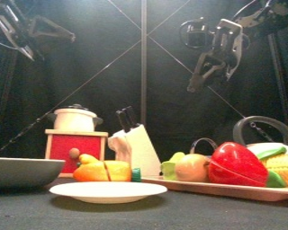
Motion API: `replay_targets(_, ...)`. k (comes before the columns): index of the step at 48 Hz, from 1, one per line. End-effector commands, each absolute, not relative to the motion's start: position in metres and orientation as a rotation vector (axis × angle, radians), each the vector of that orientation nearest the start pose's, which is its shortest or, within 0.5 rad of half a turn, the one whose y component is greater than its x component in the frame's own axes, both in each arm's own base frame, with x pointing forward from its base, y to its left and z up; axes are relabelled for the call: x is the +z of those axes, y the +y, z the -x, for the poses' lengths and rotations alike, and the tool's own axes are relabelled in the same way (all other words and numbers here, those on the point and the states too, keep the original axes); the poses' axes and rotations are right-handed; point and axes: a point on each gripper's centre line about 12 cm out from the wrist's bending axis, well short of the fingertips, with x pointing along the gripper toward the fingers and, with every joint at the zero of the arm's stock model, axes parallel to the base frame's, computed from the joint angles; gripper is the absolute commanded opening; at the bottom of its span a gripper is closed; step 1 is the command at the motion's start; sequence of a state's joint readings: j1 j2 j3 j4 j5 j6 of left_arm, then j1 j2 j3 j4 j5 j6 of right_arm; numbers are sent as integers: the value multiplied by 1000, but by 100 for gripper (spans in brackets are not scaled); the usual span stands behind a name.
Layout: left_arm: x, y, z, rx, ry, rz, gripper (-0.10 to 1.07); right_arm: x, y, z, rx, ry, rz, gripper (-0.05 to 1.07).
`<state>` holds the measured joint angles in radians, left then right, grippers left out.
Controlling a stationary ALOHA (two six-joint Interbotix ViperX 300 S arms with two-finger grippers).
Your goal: Grab cookie cutter
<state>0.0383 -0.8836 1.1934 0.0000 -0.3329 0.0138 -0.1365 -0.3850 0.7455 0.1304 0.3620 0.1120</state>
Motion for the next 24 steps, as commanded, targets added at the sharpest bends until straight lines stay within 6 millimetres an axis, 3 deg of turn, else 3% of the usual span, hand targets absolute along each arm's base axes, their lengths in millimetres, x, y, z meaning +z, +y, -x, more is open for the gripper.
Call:
replay_targets(1,280,8,-210,36,-52,-25,44,245,-36,-318,-158,743,-233,11)
replay_targets(8,278,5,-209,19,-62,-54,52,226,-29,-321,-132,856,-145,21)
replay_targets(24,274,4,-208,13,-59,-65,52,208,-21,-320,-105,874,-102,70)
